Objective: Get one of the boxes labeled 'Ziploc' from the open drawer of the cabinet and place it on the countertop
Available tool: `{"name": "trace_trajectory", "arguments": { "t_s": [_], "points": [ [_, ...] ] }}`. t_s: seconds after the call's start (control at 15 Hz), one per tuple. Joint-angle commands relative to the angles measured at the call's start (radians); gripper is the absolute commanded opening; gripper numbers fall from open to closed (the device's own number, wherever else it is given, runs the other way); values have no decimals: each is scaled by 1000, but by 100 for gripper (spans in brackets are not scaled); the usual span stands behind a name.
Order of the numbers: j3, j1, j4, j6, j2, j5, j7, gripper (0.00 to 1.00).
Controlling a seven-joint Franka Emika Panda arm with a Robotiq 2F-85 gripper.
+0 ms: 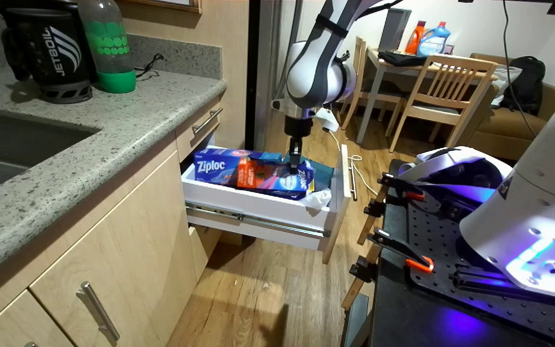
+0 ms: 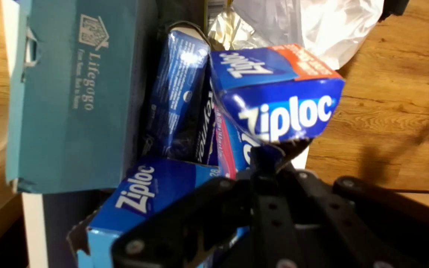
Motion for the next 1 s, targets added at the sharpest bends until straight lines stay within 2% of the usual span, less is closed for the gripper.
{"name": "trace_trajectory", "arguments": {
  "t_s": [0.0, 0.53, 0.93],
  "points": [
    [5, -51, -113, 48, -149, 20, -9, 4],
    [-11, -121, -253, 89, -382, 72, -32, 4],
    [-75, -85, -312, 105, -506, 110, -30, 4]
  ]
}}
